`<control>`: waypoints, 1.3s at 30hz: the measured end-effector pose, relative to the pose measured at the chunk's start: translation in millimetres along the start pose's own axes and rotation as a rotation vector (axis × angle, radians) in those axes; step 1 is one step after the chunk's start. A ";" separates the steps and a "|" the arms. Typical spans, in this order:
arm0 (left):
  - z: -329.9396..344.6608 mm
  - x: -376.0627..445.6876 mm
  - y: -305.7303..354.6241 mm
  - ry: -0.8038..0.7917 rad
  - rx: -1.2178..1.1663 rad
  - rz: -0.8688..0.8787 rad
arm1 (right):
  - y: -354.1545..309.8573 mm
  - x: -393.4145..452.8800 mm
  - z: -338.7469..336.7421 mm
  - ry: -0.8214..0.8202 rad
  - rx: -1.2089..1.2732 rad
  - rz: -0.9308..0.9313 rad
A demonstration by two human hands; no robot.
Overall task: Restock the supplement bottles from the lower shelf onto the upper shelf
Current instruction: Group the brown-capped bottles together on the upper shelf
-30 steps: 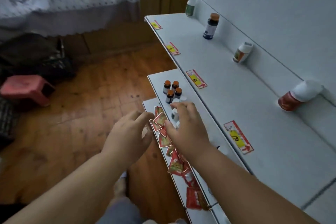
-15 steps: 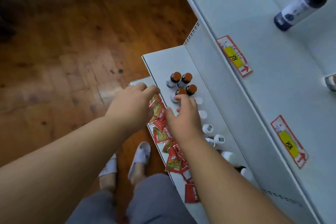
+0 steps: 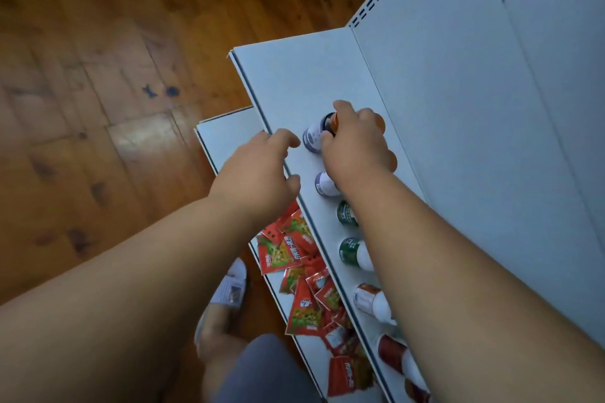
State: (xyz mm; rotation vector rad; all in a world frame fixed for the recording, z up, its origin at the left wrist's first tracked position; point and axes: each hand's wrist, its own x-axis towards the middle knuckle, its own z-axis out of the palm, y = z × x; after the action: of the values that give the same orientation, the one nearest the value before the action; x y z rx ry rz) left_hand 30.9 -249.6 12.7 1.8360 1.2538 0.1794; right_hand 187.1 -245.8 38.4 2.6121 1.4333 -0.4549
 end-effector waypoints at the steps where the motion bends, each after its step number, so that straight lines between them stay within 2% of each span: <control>1: 1.3 4.4 -3.6 -0.013 -0.019 -0.009 | 0.2 0.8 -0.4 0.004 -0.002 0.004; 4: -6.3 7.4 -11.5 -0.006 -0.104 -0.071 | -3.8 -6.1 -7.0 0.025 0.042 0.001; 8: -48.3 -9.1 -4.6 0.064 -0.365 -0.271 | -29.6 -46.1 -27.1 0.054 0.183 -0.132; 12: -109.5 -39.6 0.8 0.080 -0.569 -0.421 | -76.0 -97.5 -67.2 0.011 0.351 -0.286; 15: -169.3 -73.9 16.3 0.105 -0.864 -0.594 | -113.4 -131.2 -104.2 -0.075 0.503 -0.401; 18: -221.2 -103.5 24.4 0.119 -1.047 -0.632 | -148.4 -153.9 -137.6 -0.092 0.596 -0.423; 21: -264.3 -123.3 22.0 0.021 -1.071 -0.559 | -177.5 -168.9 -171.1 -0.061 0.765 -0.315; 24: -310.6 -134.5 28.7 -0.148 -1.067 -0.413 | -203.0 -182.7 -203.8 0.044 0.904 -0.223; 27: -355.3 -139.9 51.6 -0.299 -0.978 -0.282 | -216.1 -199.0 -233.5 0.173 0.995 -0.143; 30: -390.0 -139.4 79.9 -0.371 -0.859 -0.149 | -223.4 -221.3 -261.6 0.256 1.105 -0.060; 36: -389.7 -142.9 160.7 -0.403 -0.720 0.056 | -191.7 -264.2 -309.3 0.466 1.255 0.078; 39: -371.4 -151.7 197.2 -0.489 -0.681 0.119 | -162.0 -281.3 -324.0 0.540 1.299 0.194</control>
State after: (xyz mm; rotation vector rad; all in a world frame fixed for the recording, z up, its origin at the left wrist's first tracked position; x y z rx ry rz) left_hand -111.9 -178.3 430.3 1.2507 0.6291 0.1801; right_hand -26.0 -301.5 440.7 4.1090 1.1095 -0.9412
